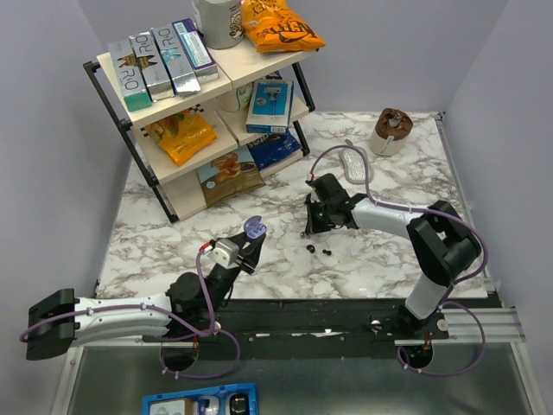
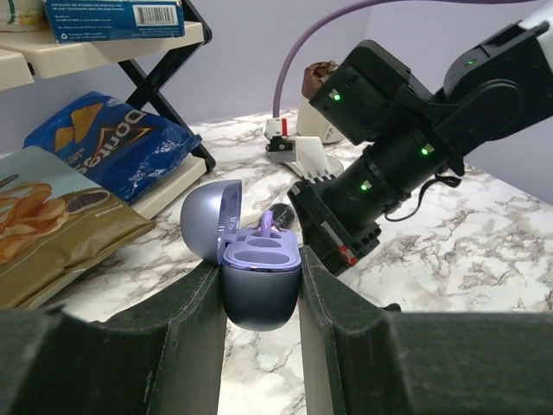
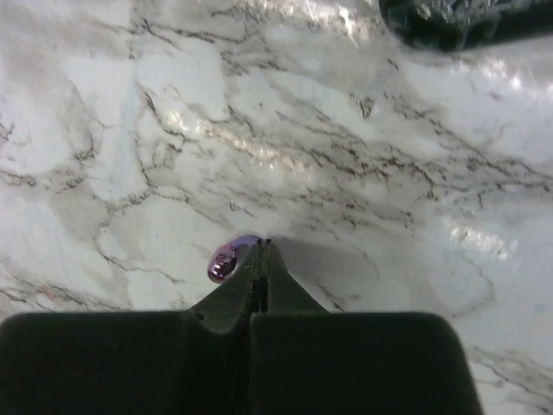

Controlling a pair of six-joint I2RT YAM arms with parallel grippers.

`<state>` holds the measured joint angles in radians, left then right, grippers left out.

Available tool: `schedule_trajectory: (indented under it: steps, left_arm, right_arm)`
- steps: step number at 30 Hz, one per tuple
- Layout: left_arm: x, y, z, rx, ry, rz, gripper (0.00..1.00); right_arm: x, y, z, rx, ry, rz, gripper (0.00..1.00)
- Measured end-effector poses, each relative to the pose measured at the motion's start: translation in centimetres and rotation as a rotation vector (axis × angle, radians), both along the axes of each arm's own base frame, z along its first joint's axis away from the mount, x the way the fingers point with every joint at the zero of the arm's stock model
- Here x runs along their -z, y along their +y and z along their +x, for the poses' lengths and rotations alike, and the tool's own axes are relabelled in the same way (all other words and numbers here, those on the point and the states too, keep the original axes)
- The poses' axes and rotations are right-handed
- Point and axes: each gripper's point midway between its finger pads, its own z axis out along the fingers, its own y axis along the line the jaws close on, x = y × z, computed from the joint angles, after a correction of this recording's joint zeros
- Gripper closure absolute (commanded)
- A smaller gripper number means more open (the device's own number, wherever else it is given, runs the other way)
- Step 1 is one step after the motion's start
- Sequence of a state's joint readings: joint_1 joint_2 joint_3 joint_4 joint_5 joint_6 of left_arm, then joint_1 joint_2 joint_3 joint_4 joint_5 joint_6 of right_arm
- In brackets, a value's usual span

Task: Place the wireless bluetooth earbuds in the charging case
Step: Pick up the earbud from the center of the board, then place the earbud in the charging case.

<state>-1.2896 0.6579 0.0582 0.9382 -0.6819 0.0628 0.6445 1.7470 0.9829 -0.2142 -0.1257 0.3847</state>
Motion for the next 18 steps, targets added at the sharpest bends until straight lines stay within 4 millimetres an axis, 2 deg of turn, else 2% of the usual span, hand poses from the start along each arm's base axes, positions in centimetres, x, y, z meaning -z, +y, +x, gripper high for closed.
schedule_trajectory:
  steps: [5,10,12,15,18]
  left_arm:
    - [-0.2,0.1,0.0,0.000,-0.002,-0.009,1.00]
    - [-0.3,0.2,-0.1,0.001,0.001,-0.017,1.00]
    - [-0.1,0.1,-0.1,0.005,0.007,-0.013,1.00]
    - [0.2,-0.3,-0.4,0.032,0.015,-0.007,1.00]
    - [0.3,-0.9,-0.6,0.076,0.020,-0.013,1.00]
  right_arm:
    - [-1.1,-1.0,-0.6,0.038,-0.032,-0.002,0.99]
    - [-4.0,-2.0,0.1,0.089,-0.132,0.014,0.99]
    - [-5.8,-2.6,0.3,0.111,-0.191,0.025,0.99]
    - [-9.6,-3.4,0.8,0.137,-0.314,0.047,0.99]
    - [-14.4,-4.2,0.7,0.146,-0.471,0.066,0.99]
